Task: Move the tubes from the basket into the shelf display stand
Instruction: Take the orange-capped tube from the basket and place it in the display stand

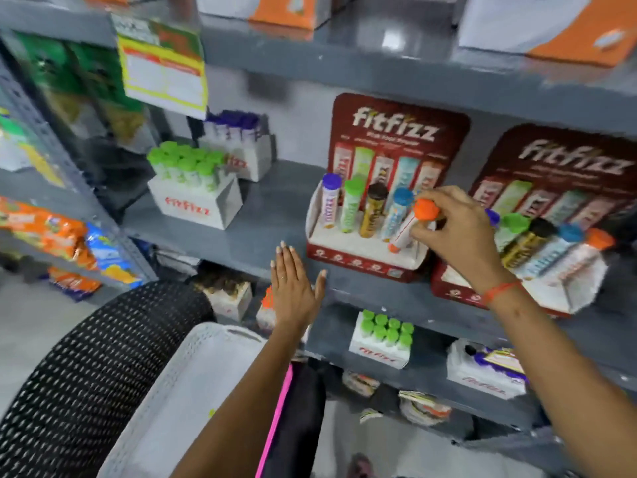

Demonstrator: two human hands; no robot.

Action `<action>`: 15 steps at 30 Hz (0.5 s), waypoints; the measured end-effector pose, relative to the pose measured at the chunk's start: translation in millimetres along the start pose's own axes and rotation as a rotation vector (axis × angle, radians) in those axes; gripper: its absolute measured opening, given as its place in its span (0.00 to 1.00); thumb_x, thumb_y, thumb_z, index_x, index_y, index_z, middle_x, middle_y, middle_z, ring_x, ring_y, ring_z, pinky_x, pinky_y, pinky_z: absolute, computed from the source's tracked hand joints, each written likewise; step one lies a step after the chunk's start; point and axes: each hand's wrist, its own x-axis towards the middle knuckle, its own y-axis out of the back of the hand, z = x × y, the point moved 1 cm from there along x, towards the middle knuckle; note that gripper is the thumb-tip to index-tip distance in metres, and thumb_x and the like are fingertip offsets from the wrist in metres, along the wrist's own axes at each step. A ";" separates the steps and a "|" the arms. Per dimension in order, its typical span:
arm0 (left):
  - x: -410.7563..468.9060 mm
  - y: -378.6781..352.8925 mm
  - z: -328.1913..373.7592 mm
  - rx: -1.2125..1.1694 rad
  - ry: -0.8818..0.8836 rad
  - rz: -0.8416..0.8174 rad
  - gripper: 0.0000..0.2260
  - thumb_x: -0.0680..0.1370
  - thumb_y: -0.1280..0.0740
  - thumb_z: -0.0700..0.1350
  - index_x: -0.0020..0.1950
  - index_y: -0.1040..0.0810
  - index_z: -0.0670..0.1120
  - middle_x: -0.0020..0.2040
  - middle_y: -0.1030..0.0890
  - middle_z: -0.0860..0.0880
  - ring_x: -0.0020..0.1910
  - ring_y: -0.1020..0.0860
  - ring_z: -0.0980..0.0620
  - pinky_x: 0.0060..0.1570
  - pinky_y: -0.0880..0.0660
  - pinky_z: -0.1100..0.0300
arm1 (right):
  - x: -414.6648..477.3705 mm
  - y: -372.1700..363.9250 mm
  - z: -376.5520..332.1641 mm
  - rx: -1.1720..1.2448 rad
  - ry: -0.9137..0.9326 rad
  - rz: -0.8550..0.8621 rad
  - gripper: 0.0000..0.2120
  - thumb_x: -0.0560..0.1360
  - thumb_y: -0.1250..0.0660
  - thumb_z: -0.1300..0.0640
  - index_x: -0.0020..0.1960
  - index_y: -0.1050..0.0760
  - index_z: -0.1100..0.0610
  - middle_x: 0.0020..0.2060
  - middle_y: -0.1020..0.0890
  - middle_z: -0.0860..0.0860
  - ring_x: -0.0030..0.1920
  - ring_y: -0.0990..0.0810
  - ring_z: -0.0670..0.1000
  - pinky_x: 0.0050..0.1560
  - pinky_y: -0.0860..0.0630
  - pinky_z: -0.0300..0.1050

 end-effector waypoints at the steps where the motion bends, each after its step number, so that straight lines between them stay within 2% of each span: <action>1: 1.9 -3.9 2.1 0.021 -0.007 -0.039 0.40 0.76 0.60 0.65 0.75 0.52 0.34 0.77 0.49 0.35 0.77 0.52 0.40 0.75 0.58 0.49 | 4.7 -0.4 7.3 -0.031 0.003 0.005 0.21 0.62 0.27 0.66 0.54 0.21 0.62 0.52 0.20 0.62 0.52 0.21 0.61 0.56 0.28 0.46; 4: 4.6 -10.7 1.9 0.059 -0.002 -0.079 0.42 0.73 0.63 0.66 0.75 0.53 0.34 0.77 0.50 0.35 0.77 0.52 0.41 0.74 0.62 0.50 | 13.8 -3.4 23.8 -0.076 -0.009 -0.011 0.21 0.63 0.28 0.67 0.55 0.22 0.62 0.52 0.20 0.62 0.52 0.21 0.62 0.55 0.26 0.49; 8: 5.0 -11.2 0.6 0.052 0.008 -0.097 0.39 0.78 0.54 0.65 0.75 0.55 0.36 0.77 0.51 0.36 0.77 0.53 0.41 0.74 0.63 0.52 | 22.9 -5.8 36.4 -0.036 -0.040 -0.033 0.21 0.63 0.28 0.67 0.56 0.22 0.62 0.54 0.20 0.61 0.53 0.22 0.62 0.58 0.26 0.51; 10: 5.2 -12.0 0.1 0.053 0.013 -0.113 0.38 0.78 0.52 0.64 0.76 0.56 0.36 0.77 0.52 0.37 0.77 0.54 0.42 0.73 0.64 0.52 | 30.4 -4.1 37.3 -0.009 -0.050 -0.107 0.22 0.64 0.27 0.67 0.57 0.22 0.62 0.55 0.20 0.61 0.55 0.22 0.61 0.60 0.27 0.49; 12: 5.3 -12.3 -0.5 0.070 0.017 -0.128 0.38 0.78 0.56 0.65 0.76 0.57 0.37 0.78 0.53 0.37 0.77 0.54 0.42 0.72 0.65 0.52 | 37.7 -0.3 36.2 -0.016 -0.048 -0.182 0.22 0.64 0.26 0.66 0.58 0.22 0.60 0.57 0.20 0.60 0.57 0.22 0.60 0.62 0.28 0.48; 15: 5.7 -12.3 -1.0 0.101 0.004 -0.111 0.43 0.72 0.68 0.68 0.75 0.58 0.37 0.78 0.53 0.37 0.77 0.54 0.42 0.71 0.66 0.52 | 43.8 2.9 34.8 -0.042 -0.063 -0.212 0.22 0.64 0.26 0.65 0.58 0.22 0.59 0.56 0.19 0.58 0.56 0.22 0.59 0.61 0.28 0.45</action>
